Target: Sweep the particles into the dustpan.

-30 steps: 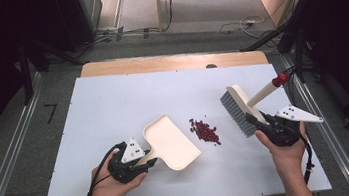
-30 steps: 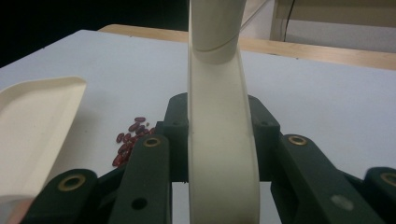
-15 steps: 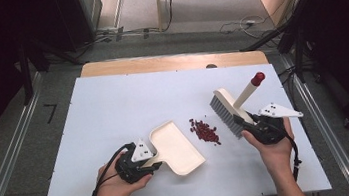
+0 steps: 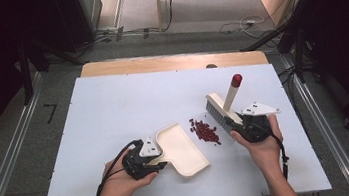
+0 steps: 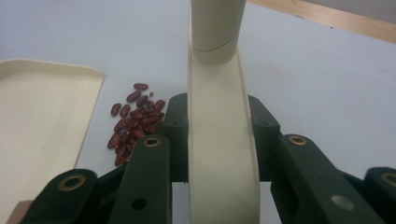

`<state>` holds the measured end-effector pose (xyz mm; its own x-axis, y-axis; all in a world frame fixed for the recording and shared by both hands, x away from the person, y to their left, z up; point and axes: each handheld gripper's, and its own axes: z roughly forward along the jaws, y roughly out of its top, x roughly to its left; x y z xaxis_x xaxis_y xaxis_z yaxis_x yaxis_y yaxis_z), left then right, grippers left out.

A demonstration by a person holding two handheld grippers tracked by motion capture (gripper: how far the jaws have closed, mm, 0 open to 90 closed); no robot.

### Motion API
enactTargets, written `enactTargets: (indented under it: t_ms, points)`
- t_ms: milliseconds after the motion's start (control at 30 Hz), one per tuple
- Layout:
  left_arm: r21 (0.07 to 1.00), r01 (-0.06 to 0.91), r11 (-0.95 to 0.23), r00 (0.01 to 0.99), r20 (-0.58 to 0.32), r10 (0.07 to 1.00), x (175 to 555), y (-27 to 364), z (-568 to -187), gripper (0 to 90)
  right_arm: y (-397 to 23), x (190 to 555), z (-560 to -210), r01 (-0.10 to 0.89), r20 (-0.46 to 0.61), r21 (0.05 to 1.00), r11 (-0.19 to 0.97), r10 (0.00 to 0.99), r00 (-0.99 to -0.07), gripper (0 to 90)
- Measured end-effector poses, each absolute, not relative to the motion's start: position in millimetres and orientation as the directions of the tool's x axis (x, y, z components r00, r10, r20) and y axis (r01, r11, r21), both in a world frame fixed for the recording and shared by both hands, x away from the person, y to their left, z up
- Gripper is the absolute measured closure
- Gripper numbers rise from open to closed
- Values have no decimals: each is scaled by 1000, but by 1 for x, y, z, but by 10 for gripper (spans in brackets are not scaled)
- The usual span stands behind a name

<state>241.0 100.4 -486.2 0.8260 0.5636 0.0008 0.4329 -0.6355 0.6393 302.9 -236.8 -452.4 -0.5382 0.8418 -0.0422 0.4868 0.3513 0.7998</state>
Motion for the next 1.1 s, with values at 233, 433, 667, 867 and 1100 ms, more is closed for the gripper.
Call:
enactTargets:
  t_ms: [233, 433, 667, 867, 1100]
  points:
    - [635, 435, -638, 831, -12, 555, 248, 94, -485, 662, -228, 304, -461, 491, -72, 774, 399, 826, -558, 656]
    - [641, 452, -620, 827, -42, 560, 251, 97, -485, 662, -222, 301, -462, 475, -49, 778, 412, 794, -607, 656]
    - [626, 451, -636, 829, -31, 558, 252, 95, -486, 663, -214, 297, -462, 459, -57, 778, 428, 777, -627, 656]
    - [620, 453, -641, 827, -24, 561, 252, 93, -486, 663, -208, 293, -463, 447, -68, 777, 443, 765, -640, 656]
    - [621, 450, -642, 826, -16, 563, 251, 91, -487, 663, -191, 285, -462, 424, -78, 774, 470, 735, -673, 656]
